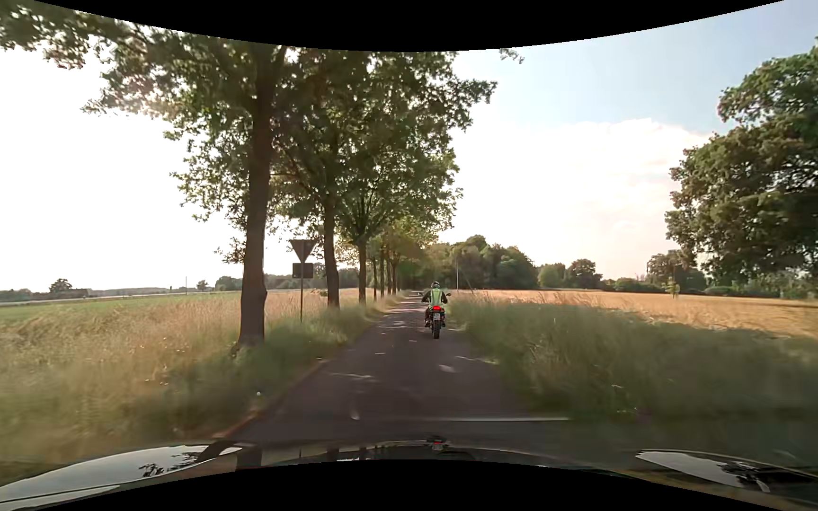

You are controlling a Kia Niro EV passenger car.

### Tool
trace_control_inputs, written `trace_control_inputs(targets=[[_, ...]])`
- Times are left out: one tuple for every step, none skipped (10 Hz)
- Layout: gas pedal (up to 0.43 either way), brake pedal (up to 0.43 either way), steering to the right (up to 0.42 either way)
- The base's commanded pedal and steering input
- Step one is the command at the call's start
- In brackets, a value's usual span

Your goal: Follow the waypoints while adhering to traffic rules and regulations

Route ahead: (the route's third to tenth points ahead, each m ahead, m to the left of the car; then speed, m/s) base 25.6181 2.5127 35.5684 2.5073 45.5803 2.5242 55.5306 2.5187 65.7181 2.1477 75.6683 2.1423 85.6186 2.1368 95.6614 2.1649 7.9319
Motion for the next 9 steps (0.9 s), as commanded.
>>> trace_control_inputs(targets=[[0.189, 0.0, -0.002], [0.189, 0.0, -0.002], [0.189, 0.0, -0.001], [0.189, 0.0, -0.002], [0.189, 0.0, -0.002], [0.189, 0.0, -0.002], [0.189, 0.0, -0.003], [0.189, 0.0, -0.003], [0.189, 0.0, -0.003]])
